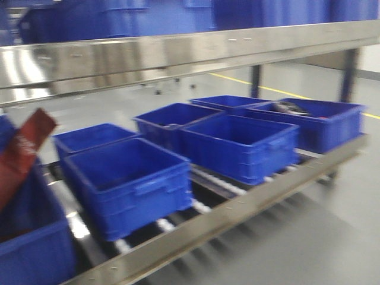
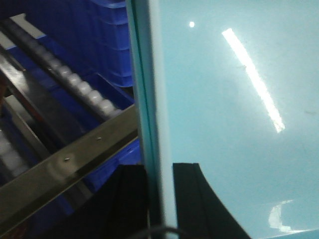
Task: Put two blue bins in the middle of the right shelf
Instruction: 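Turn toward the shelf unit with the red bag, holding the bin, then approach the shelf and raise the held bin above the upper rail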
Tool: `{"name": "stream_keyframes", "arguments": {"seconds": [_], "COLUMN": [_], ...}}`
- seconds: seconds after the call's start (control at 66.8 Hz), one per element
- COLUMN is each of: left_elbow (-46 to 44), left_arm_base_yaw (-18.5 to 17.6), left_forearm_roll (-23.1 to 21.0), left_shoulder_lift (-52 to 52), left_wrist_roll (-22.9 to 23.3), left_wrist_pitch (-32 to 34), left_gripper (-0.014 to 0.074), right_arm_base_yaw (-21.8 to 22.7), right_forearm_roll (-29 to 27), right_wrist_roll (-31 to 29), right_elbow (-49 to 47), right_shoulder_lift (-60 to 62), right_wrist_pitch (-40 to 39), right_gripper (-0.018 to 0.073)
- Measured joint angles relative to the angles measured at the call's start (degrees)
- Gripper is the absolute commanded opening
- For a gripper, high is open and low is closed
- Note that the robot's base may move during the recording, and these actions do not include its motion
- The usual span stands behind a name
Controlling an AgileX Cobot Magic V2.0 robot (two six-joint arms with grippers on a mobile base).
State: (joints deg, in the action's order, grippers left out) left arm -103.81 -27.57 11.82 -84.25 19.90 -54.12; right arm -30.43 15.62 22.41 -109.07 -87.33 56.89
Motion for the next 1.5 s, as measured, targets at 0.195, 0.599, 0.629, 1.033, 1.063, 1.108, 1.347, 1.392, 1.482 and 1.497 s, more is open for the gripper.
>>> {"name": "stream_keyframes", "arguments": {"seconds": [0.195, 0.599, 0.629, 1.033, 1.063, 1.108, 1.347, 1.392, 1.482, 1.497], "left_elbow": [0.0, 0.0, 0.0, 0.0, 0.0, 0.0, 0.0, 0.0, 0.0, 0.0], "left_arm_base_yaw": [0.0, 0.0, 0.0, 0.0, 0.0, 0.0, 0.0, 0.0, 0.0, 0.0], "left_forearm_roll": [0.0, 0.0, 0.0, 0.1, 0.1, 0.1, 0.1, 0.1, 0.1, 0.1], "left_shoulder_lift": [0.0, 0.0, 0.0, 0.0, 0.0, 0.0, 0.0, 0.0, 0.0, 0.0], "left_wrist_roll": [0.0, 0.0, 0.0, 0.0, 0.0, 0.0, 0.0, 0.0, 0.0, 0.0], "left_wrist_pitch": [0.0, -0.1, -0.1, -0.3, -0.3, -0.3, -0.3, -0.3, -0.3, -0.3], "left_gripper": [-0.0111, -0.0111, -0.0111, -0.0111, -0.0111, -0.0111, -0.0111, -0.0111, -0.0111, -0.0111], "right_arm_base_yaw": [0.0, 0.0, 0.0, 0.0, 0.0, 0.0, 0.0, 0.0, 0.0, 0.0], "right_forearm_roll": [0.0, 0.0, 0.0, 0.0, 0.0, 0.0, 0.0, 0.0, 0.0, 0.0], "right_wrist_roll": [0.0, 0.0, 0.0, 0.0, 0.0, 0.0, 0.0, 0.0, 0.0, 0.0], "right_elbow": [0.0, 0.0, 0.0, 0.0, 0.0, 0.0, 0.0, 0.0, 0.0, 0.0], "right_shoulder_lift": [0.0, 0.0, 0.0, 0.0, 0.0, 0.0, 0.0, 0.0, 0.0, 0.0], "right_wrist_pitch": [0.0, -0.2, -0.2, -0.2, -0.2, -0.2, -0.3, -0.3, -0.3, -0.3], "right_gripper": [-0.0167, -0.0167, -0.0167, -0.0167, -0.0167, -0.0167, -0.0167, -0.0167, -0.0167, -0.0167]}}
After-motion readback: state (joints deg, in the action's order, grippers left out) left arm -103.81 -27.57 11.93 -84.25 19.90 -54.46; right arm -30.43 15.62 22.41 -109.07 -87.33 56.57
